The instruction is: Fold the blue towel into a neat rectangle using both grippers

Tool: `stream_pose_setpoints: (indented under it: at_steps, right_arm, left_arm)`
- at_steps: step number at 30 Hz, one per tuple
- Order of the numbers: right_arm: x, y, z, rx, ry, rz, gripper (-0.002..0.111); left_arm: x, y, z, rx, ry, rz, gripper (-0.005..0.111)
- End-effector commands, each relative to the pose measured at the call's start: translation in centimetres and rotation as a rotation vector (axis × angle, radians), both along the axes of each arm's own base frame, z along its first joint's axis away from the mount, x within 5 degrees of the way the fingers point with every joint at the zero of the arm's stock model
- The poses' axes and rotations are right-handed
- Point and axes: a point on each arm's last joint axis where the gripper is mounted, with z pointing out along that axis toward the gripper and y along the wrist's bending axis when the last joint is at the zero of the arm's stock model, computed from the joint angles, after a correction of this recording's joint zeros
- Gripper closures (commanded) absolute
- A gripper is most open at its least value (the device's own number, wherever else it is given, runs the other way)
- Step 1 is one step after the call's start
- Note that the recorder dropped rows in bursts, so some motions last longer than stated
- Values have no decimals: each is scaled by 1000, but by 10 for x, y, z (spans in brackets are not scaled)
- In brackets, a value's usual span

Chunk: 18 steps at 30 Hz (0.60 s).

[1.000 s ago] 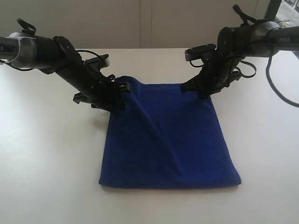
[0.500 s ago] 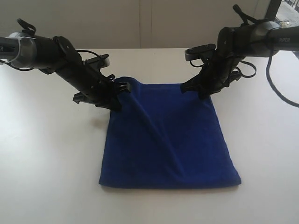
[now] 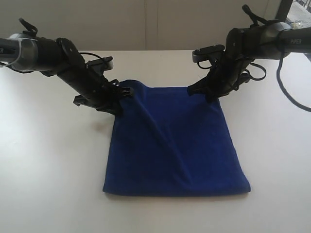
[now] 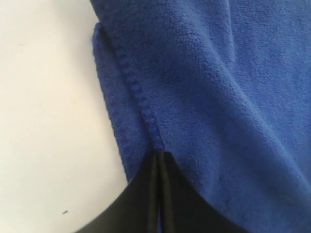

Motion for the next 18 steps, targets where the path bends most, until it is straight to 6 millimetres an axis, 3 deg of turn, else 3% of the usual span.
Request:
stream_pose_setpoints:
  at_steps: [1,7,10,18]
  right_arm:
    - [1,-5,1,-2,-5,-14,108]
    - [1,-5,1,-2,-5,-14,108]
    - [1,-5,1,-2,-5,-14,108]
    - [1,-5,1,-2,-5,-14,108]
  left_arm:
    - [-1,6,9,43,-4,10,107]
    - [-1,8,20,56,-29,18,107]
    - [-5,2,19,-22,34,44,107]
    - [-4,-4,-2,-56,86,32,107]
